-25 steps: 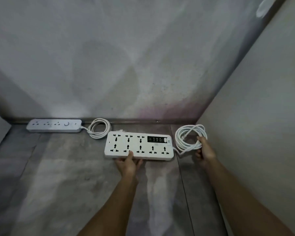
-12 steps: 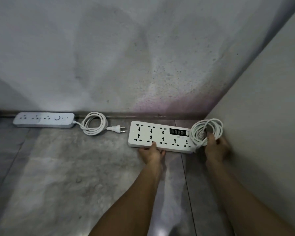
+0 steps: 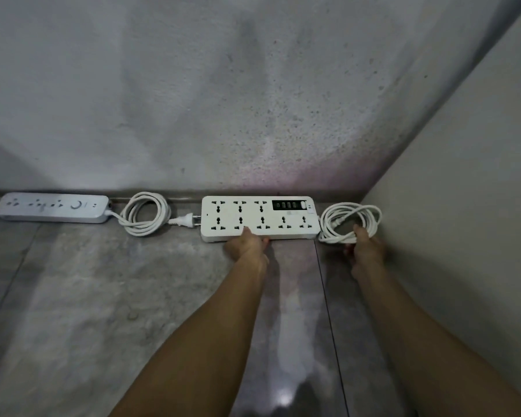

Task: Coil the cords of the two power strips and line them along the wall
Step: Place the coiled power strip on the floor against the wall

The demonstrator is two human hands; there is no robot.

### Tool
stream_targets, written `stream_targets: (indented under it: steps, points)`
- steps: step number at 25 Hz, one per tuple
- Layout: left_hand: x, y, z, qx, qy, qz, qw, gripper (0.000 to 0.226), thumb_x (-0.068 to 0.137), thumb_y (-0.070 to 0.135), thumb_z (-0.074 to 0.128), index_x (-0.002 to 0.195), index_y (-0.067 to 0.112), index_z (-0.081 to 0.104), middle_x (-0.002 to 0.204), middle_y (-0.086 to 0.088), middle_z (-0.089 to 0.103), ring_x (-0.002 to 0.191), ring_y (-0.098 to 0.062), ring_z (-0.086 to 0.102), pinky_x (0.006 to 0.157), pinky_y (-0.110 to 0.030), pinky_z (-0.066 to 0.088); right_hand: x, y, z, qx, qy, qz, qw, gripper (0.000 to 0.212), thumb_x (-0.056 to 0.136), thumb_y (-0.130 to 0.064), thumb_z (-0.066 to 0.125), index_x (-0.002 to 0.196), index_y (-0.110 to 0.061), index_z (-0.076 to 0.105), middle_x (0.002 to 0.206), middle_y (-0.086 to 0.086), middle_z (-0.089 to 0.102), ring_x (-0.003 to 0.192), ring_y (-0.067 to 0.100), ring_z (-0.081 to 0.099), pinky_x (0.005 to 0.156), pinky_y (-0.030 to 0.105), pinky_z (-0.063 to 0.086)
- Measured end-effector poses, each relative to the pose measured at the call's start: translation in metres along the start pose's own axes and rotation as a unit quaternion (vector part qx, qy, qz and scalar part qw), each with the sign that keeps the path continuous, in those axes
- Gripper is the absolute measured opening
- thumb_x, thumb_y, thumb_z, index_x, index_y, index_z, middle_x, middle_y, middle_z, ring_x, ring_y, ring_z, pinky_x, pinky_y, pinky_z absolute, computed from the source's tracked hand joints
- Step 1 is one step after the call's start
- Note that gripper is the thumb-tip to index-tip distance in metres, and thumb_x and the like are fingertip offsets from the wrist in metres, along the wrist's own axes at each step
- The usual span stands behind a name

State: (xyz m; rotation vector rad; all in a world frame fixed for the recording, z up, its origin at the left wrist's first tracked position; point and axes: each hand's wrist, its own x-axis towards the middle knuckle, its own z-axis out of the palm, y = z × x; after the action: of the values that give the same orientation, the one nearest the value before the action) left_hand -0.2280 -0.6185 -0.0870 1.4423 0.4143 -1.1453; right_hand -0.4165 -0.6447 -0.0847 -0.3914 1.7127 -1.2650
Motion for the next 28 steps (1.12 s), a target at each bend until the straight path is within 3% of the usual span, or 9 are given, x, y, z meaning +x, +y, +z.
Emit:
stream_targets:
  steps: [5, 9, 12, 14, 17, 19, 21, 24, 28]
  points:
    - [0.037, 0.022, -0.012, 0.026, 0.046, 0.029, 0.998, 0.018, 0.087, 0.01, 0.067, 0.102, 0.005, 0.057, 0.112, -0.018, 0.067, 0.09, -0.034, 0.068, 0.079, -0.047, 0.059, 0.018, 0.006, 0.007, -0.009, -0.044, 0.083, 0.995, 0.02, 0.094, -0.021, 0.058, 0.075, -0.019, 0.051, 0.07, 0.0, 0.052, 0.057, 0.008, 0.047, 0.033, 0.012, 0.04]
    - [0.049, 0.025, -0.02, 0.028, 0.076, 0.073, 0.994, 0.057, 0.077, 0.01, 0.077, 0.124, 0.009, 0.046, 0.117, -0.016, 0.064, 0.097, -0.035, 0.067, 0.082, -0.051, 0.058, 0.028, 0.008, 0.007, -0.023, -0.048, 0.1, 0.994, 0.021, 0.087, -0.015, 0.068, 0.072, -0.014, 0.054, 0.07, 0.004, 0.055, 0.05, 0.009, 0.055, 0.035, 0.015, 0.045]
    - [0.052, 0.023, -0.019, 0.033, 0.086, 0.098, 0.991, 0.068, 0.074, 0.01, 0.079, 0.126, 0.017, 0.037, 0.121, -0.018, 0.061, 0.101, -0.038, 0.065, 0.085, -0.052, 0.056, 0.028, 0.015, 0.012, -0.025, -0.013, 0.021, 0.999, 0.024, 0.079, -0.005, 0.075, 0.064, -0.008, 0.056, 0.063, 0.006, 0.056, 0.04, 0.009, 0.055, 0.039, 0.019, 0.048]
    - [0.054, 0.022, -0.021, 0.043, 0.084, 0.105, 0.99, 0.066, 0.074, 0.011, 0.079, 0.124, 0.018, 0.037, 0.12, -0.017, 0.062, 0.097, -0.038, 0.067, 0.084, -0.05, 0.057, 0.023, 0.024, 0.016, -0.026, 0.028, -0.05, 0.998, 0.016, 0.075, -0.002, 0.077, 0.076, 0.0, 0.061, 0.07, 0.012, 0.062, 0.057, 0.018, 0.06, 0.05, 0.022, 0.052]
    - [0.052, 0.022, -0.023, 0.078, 0.074, 0.111, 0.988, 0.062, 0.075, 0.011, 0.078, 0.122, 0.014, 0.037, 0.112, -0.017, 0.063, 0.088, -0.037, 0.069, 0.08, -0.047, 0.059, 0.01, 0.037, 0.019, -0.089, 0.064, -0.158, 0.981, 0.04, 0.074, 0.003, 0.074, 0.11, 0.005, 0.057, 0.091, 0.016, 0.064, 0.067, 0.014, 0.058, 0.065, 0.011, 0.046]
    - [0.05, 0.02, -0.02, 0.075, 0.036, 0.1, 0.991, 0.053, 0.078, 0.007, 0.075, 0.117, 0.011, 0.04, 0.099, -0.014, 0.064, 0.078, -0.033, 0.069, 0.072, -0.045, 0.06, 0.002, 0.042, 0.019, -0.175, 0.08, -0.243, 0.951, 0.045, 0.076, 0.004, 0.071, 0.119, 0.003, 0.057, 0.104, 0.019, 0.062, 0.081, 0.02, 0.06, 0.075, 0.009, 0.041]
    - [0.057, 0.016, -0.021, 0.106, 0.013, 0.08, 0.991, 0.049, 0.074, 0.013, 0.077, 0.114, 0.009, 0.048, 0.099, -0.016, 0.069, 0.076, -0.033, 0.071, 0.068, -0.046, 0.061, -0.004, 0.046, 0.017, -0.268, 0.079, -0.314, 0.907, 0.043, 0.077, 0.001, 0.07, 0.12, 0.002, 0.061, 0.12, 0.022, 0.057, 0.108, 0.031, 0.056, 0.094, 0.02, 0.036]
    - [0.069, 0.008, -0.024, 0.136, 0.011, 0.079, 0.988, 0.041, 0.075, 0.015, 0.077, 0.112, 0.008, 0.059, 0.101, -0.019, 0.071, 0.071, -0.034, 0.072, 0.059, -0.046, 0.06, -0.004, 0.049, 0.012, -0.338, 0.054, -0.316, 0.885, 0.037, 0.08, -0.001, 0.067, 0.117, 0.002, 0.064, 0.13, 0.024, 0.051, 0.12, 0.036, 0.051, 0.104, 0.029, 0.032]
    - [0.064, 0.016, -0.023, 0.061, 0.031, 0.081, 0.994, 0.04, 0.082, 0.005, 0.07, 0.117, 0.001, 0.051, 0.1, -0.025, 0.068, 0.065, -0.038, 0.071, 0.046, -0.036, 0.057, -0.002, 0.051, 0.01, -0.341, 0.024, -0.317, 0.885, 0.034, 0.079, -0.001, 0.063, 0.113, -0.001, 0.068, 0.127, 0.022, 0.055, 0.113, 0.039, 0.057, 0.101, 0.046, 0.044]
